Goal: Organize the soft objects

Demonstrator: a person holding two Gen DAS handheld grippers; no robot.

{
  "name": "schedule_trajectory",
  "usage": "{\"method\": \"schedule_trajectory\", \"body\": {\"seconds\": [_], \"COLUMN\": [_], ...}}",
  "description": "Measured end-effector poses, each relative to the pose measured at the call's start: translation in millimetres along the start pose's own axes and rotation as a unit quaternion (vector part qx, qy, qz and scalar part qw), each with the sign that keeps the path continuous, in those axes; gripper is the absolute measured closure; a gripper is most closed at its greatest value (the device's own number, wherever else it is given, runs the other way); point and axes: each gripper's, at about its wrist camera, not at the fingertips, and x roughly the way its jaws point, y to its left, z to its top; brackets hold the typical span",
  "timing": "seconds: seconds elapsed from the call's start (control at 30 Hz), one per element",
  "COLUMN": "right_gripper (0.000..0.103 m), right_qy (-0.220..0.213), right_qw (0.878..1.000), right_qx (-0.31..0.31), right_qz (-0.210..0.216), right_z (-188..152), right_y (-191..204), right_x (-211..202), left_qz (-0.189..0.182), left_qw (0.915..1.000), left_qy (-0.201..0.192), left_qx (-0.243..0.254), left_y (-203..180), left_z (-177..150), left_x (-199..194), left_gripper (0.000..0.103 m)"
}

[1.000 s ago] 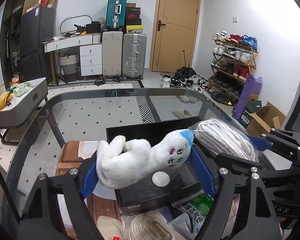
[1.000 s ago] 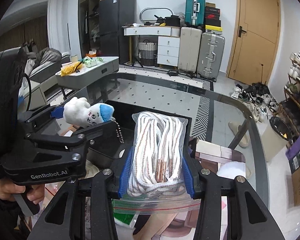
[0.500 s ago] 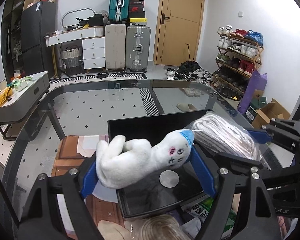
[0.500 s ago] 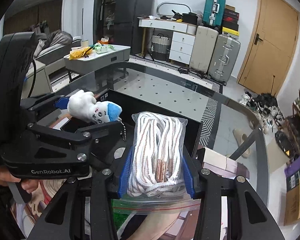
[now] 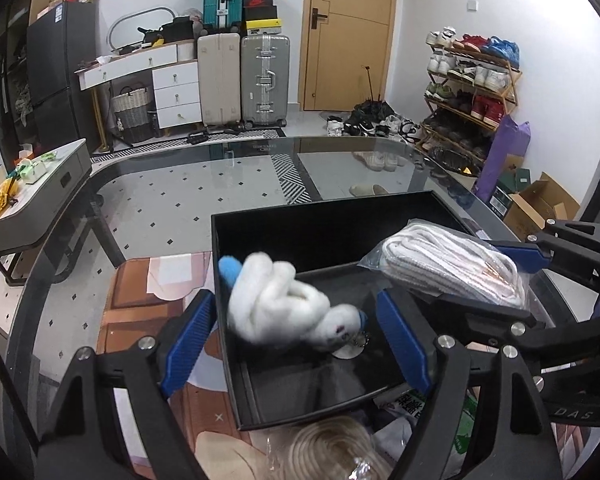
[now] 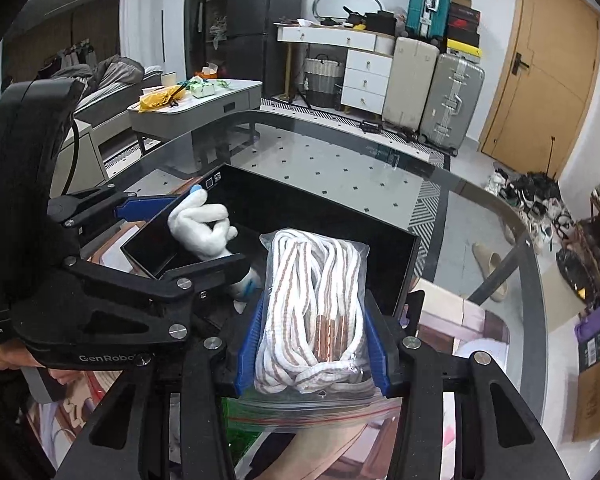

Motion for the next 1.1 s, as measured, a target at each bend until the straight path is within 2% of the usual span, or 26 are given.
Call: {"method": "schedule_trajectory", "body": {"seconds": [0.17,0.23,0.27,0.3,0.37,0.47,0.6,0.77,1.1], "right_gripper": [0.057,0.052,0.045,0.031,0.013,0.01,0.001,0.001,0.001], "right_qy": [-0.005,-0.019,-0.027,-0.036,-0.055,-0.057,-0.064,-0.075,-0.089], "right_qw": [1.0,1.0,0.999,0.999,0.998,0.998,0.997,0.995,0.991], "right_qx": [-0.009,-0.019,-0.02,-0.021,-0.015,-0.013,0.01,0.04,0.089], "right_qz": [-0.001,-0.011,-0.02,-0.025,-0.021,-0.028,-0.04,-0.049,-0.033], "right_z": [-4.8,-4.5,-6.0,-6.9,-9.4,-11.3,-20.0,-32.7,-57.1], "right_y": [5.6,8.2,8.9,8.1,6.1,7.8,8.6,8.3,15.8], "right_x": [-5.3,-6.1,-7.9,-10.9,-21.0,-31.9,-46.2,-66.6,-104.2], "left_qz": [-0.008,-0.012,-0.016,-0.02,-0.036,-0.043,-0.037,-0.029,-0.016], "left_qw": [0.9999,0.9999,0.9998,0.9998,0.9993,0.9989,0.9988,0.9984,0.9978], "left_qy": [0.006,0.009,0.009,0.008,0.003,-0.013,-0.031,-0.045,-0.058], "left_qx": [0.01,0.007,0.003,-0.002,-0.01,-0.014,-0.011,-0.017,-0.027], "left_y": [0.1,1.6,3.8,6.6,11.1,14.7,16.1,22.5,27.6], "left_z": [-1.1,-0.2,0.6,0.9,1.2,-0.2,-5.3,-13.8,-41.0], "left_x": [-4.6,-7.3,-9.4,-11.9,-18.5,-31.9,-48.4,-68.6,-101.1], "left_gripper": [0.019,0.019,0.017,0.015,0.008,0.002,0.0,0.0,0.0]}}
